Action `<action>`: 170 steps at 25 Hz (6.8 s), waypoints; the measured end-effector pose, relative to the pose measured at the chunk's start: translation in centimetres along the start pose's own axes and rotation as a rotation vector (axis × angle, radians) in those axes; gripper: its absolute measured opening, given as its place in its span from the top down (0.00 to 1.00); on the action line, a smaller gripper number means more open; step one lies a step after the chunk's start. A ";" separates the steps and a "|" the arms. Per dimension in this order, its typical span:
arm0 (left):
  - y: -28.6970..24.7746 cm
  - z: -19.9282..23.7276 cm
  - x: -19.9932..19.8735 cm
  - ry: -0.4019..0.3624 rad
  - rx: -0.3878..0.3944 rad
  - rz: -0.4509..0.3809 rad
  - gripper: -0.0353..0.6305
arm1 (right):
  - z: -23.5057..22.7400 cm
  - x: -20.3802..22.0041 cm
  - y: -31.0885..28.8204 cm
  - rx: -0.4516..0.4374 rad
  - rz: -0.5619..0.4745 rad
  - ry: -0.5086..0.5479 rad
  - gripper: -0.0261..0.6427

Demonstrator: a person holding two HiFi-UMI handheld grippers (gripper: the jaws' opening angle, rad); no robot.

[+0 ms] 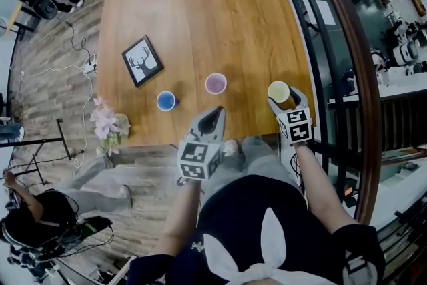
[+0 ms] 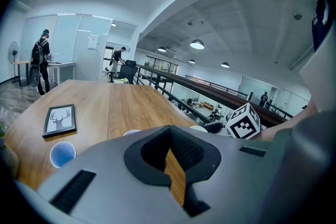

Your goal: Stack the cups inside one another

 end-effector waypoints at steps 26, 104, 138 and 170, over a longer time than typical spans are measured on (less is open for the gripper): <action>2.8 2.4 -0.6 0.050 -0.070 -0.046 0.92 | 2.6 -9.8 6.2 -0.080 -0.223 0.085 0.47; 16.2 16.4 8.7 0.453 -0.532 -0.190 0.92 | 32.2 -24.6 -0.7 -0.640 -0.296 0.627 0.47; 15.7 17.5 10.3 0.515 -0.542 -0.140 0.92 | 34.8 -19.6 -9.2 -0.651 -0.084 0.699 0.47; 15.2 17.4 9.7 0.498 -0.543 -0.146 0.92 | 35.1 -19.0 -9.5 -0.672 -0.060 0.717 0.44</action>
Point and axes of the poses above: the fingertips, and each gripper's own axes: y backward along the fingers, z to its left, x out of its underside, the point moved 5 cm from there along y, backward along the fingers, and after that the axes turned 12 degrees about z, right-handed, at the moved point
